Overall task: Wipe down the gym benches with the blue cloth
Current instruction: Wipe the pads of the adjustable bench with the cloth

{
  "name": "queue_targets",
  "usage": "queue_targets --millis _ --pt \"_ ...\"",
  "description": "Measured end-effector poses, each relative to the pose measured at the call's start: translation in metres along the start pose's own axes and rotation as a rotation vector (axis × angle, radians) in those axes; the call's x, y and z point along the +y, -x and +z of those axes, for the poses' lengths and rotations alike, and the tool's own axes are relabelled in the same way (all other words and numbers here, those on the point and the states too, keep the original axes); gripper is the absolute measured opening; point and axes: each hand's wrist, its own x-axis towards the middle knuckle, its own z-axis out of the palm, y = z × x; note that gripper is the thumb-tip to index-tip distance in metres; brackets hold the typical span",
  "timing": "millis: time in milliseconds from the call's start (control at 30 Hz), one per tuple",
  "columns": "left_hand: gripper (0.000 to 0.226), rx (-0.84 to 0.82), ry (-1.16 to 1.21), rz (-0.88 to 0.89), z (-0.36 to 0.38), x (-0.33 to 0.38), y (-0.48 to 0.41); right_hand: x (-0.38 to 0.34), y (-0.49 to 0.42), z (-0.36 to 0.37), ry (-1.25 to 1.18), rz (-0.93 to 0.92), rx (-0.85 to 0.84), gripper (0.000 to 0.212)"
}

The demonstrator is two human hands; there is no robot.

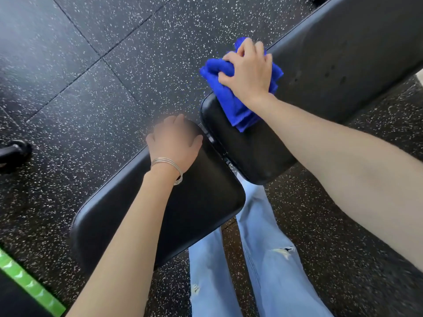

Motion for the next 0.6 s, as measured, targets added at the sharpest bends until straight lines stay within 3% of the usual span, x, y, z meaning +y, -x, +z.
queue_targets --millis 167,333,433,600 --pt "0.065 -0.028 -0.007 -0.017 -0.002 0.003 -0.004 0.050 -0.010 -0.019 0.005 0.211 0.065 0.035" --pt "0.064 -0.088 -0.006 -0.016 -0.005 0.015 -0.018 0.030 0.026 0.000 -0.085 0.286 0.208 0.033" --pt "0.066 -0.109 -0.029 0.003 -0.007 0.025 -0.026 0.014 0.055 0.011 -0.133 0.185 0.276 0.028" --pt "0.070 -0.117 -0.034 0.008 -0.003 0.041 -0.036 0.044 0.049 0.006 -0.061 -0.205 0.250 0.028"
